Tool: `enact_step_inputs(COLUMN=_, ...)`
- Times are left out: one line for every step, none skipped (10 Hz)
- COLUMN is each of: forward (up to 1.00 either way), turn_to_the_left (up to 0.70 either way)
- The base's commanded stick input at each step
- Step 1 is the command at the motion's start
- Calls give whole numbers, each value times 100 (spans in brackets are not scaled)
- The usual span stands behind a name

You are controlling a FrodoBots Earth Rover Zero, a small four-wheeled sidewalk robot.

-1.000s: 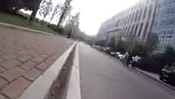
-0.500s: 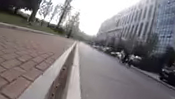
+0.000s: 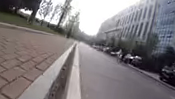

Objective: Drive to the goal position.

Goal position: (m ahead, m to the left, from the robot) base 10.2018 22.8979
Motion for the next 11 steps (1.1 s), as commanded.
enact_step_inputs(forward=0, turn_to_the_left=-70)
enact_step_inputs(forward=0, turn_to_the_left=-70)
enact_step_inputs(forward=70, turn_to_the_left=-14)
enact_step_inputs(forward=70, turn_to_the_left=-14)
enact_step_inputs(forward=70, turn_to_the_left=-14)
enact_step_inputs(forward=70, turn_to_the_left=-14)
enact_step_inputs(forward=70, turn_to_the_left=-14)
enact_step_inputs(forward=70, turn_to_the_left=-14)
enact_step_inputs(forward=70, turn_to_the_left=-14)
enact_step_inputs(forward=70, turn_to_the_left=-14)
enact_step_inputs(forward=70, turn_to_the_left=-14)
